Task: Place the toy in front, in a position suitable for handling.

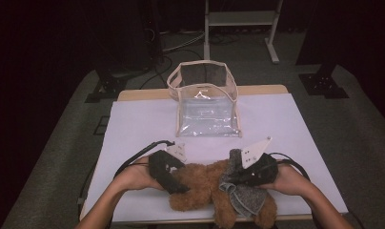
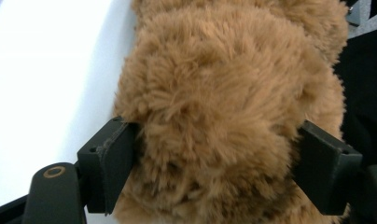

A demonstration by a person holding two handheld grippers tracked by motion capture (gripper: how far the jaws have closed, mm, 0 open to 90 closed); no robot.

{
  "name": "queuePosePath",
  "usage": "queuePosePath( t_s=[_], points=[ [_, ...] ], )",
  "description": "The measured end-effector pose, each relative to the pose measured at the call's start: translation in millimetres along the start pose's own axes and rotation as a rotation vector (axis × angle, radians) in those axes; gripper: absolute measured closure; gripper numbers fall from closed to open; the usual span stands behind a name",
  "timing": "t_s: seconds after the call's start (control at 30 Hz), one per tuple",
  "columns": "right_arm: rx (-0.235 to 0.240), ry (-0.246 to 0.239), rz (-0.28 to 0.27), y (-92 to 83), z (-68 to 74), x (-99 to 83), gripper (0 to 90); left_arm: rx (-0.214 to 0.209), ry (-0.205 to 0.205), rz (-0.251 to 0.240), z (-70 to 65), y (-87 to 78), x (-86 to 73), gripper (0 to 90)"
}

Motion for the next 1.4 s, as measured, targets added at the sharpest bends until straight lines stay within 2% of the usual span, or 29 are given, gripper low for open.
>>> queuePosePath(
  t_s=[0.13, 0.23, 0.33, 0.43, 0.53, 0.67, 0.7, 0.8, 0.9, 0.93, 1.03, 1.1, 1.17, 1.23, 1.3, 1.4],
  points=[
    [-0.009, 0.015, 0.004, -6.3, 3.8, -10.4, 82.6, 0.049, 0.045, 0.018, 4.1, 1.9, 15.7, 28.6],
    [-0.02, 0.04, -0.006, -10.5, 5.2, -18.0, 82.6, 0.041, 0.049, 0.041, 6.8, 5.3, 20.7, 30.3],
    [-0.009, 0.033, -0.008, -12.0, 6.1, -18.3, 82.5, 0.04, 0.068, 0.044, 1.2, 5.3, 16.8, 33.0],
    [-0.003, 0.002, 0.005, -16.4, 4.8, -5.2, 82.3, 0.056, 0.078, 0.033, -5.4, 5.6, 8.8, 34.4],
    [-0.013, -0.04, 0.002, -19.4, 0.7, 16.6, 82.1, 0.062, 0.092, 0.004, -12.2, 6.1, 1.9, 35.2],
    [-0.021, -0.072, 0.001, -8.4, -8.5, 43.0, 81.5, 0.079, 0.153, -0.012, -22.1, 6.5, -2.9, 36.0],
    [-0.013, -0.068, 0.009, -3.2, -11.5, 45.3, 81.5, 0.085, 0.149, -0.023, -22.8, 7.3, -3.5, 35.9],
    [-0.011, -0.06, 0.046, 3.6, -14.1, 38.2, 81.6, 0.089, 0.148, -0.053, -22.3, 9.5, -2.8, 35.9],
    [-0.018, -0.038, 0.065, -0.1, -11.3, 23.0, 82.0, 0.089, 0.164, -0.068, -22.6, 11.7, 6.3, 35.6],
    [-0.021, -0.026, 0.064, -1.8, -10.1, 17.5, 82.2, 0.088, 0.18, -0.057, -22.5, 12.6, 10.0, 35.4],
    [-0.029, 0.006, 0.04, -7.9, -6.9, 3.9, 82.3, 0.087, 0.196, -0.045, -21.4, 13.9, 21.7, 34.0],
    [-0.038, 0.019, 0.021, -12.3, -5.7, -2.5, 82.4, 0.083, 0.183, -0.05, -20.1, 10.9, 28.4, 32.0],
    [-0.044, 0.031, 0.006, -15.5, -4.5, -7.2, 82.5, 0.057, 0.171, -0.054, -20.4, 6.7, 31.9, 29.9],
    [-0.045, 0.034, -0.01, -17.2, -3.4, -9.4, 82.5, 0.036, 0.151, -0.063, -20.9, 4.3, 31.9, 28.6],
    [-0.046, 0.034, -0.013, -16.8, -1.9, -8.8, 82.4, 0.04, 0.151, -0.047, -20.3, 6.6, 28.1, 29.3],
    [-0.061, 0.0, 0.013, -11.5, 0.6, 0.0, 82.3, 0.045, 0.137, -0.019, -17.9, 14.0, 18.6, 30.5]
  ],
)
Point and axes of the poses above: each handheld gripper's, and its own axes: y roughly forward along the jaws, x roughly out of its top, z roughly to its left, the point moved 5 cm from there along y, roughly forward along the jaws, and after that the axes turned 4 degrees about -y, right-handed, at the moved point
